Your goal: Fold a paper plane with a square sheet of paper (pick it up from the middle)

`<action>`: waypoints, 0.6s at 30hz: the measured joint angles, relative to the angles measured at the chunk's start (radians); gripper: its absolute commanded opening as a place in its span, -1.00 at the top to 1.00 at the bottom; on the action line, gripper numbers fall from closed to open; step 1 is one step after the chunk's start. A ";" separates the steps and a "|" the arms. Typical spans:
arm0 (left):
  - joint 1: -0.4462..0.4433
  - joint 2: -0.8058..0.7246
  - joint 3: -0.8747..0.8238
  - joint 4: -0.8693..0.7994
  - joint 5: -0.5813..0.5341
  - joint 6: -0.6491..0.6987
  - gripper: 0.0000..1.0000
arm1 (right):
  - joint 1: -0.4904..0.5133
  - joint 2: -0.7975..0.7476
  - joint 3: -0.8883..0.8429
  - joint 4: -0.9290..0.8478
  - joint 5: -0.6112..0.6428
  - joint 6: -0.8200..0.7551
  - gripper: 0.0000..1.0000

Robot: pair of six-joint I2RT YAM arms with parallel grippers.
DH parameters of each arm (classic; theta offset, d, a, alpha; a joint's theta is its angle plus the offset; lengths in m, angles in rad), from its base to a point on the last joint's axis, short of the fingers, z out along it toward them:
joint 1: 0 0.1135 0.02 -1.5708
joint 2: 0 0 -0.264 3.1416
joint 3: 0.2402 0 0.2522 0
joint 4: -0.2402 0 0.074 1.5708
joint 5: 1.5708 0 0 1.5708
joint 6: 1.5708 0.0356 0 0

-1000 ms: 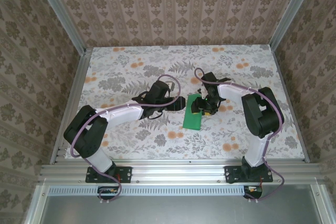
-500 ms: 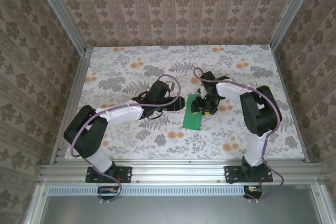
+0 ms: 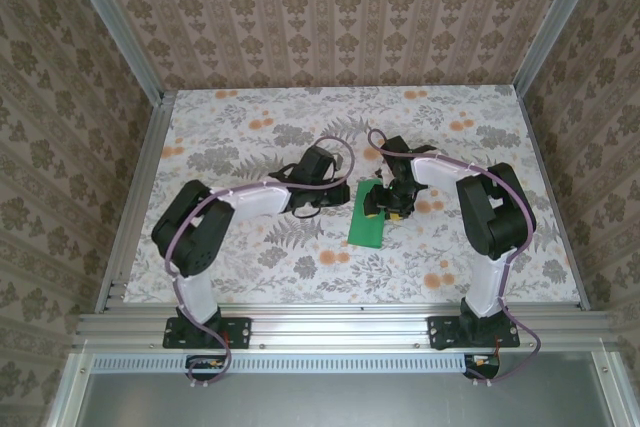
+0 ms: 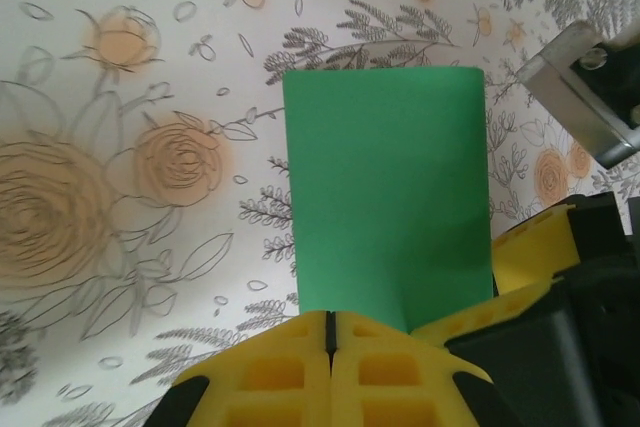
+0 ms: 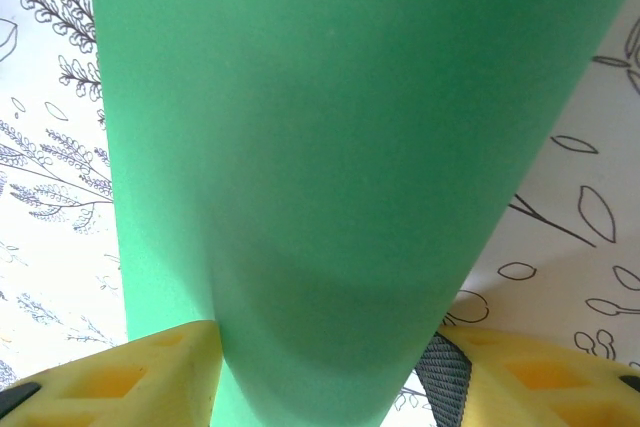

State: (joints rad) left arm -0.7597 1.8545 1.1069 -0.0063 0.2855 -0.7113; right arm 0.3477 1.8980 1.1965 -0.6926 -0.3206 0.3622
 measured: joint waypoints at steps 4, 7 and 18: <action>0.002 0.063 0.053 -0.018 0.040 -0.015 1.00 | 0.000 0.000 0.000 0.000 0.000 0.000 -0.19; 0.001 0.097 0.080 -0.033 0.057 -0.027 1.00 | 0.000 0.000 0.000 0.000 0.000 0.000 -0.19; -0.016 0.163 0.162 -0.108 0.101 -0.031 1.00 | 0.000 0.000 0.000 0.000 0.000 0.003 -0.19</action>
State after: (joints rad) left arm -0.7757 2.0171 1.2690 -0.1139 0.3862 -0.7418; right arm 0.3477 1.8980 1.1965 -0.6922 -0.3206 0.3653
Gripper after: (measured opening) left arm 0.052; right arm 0.593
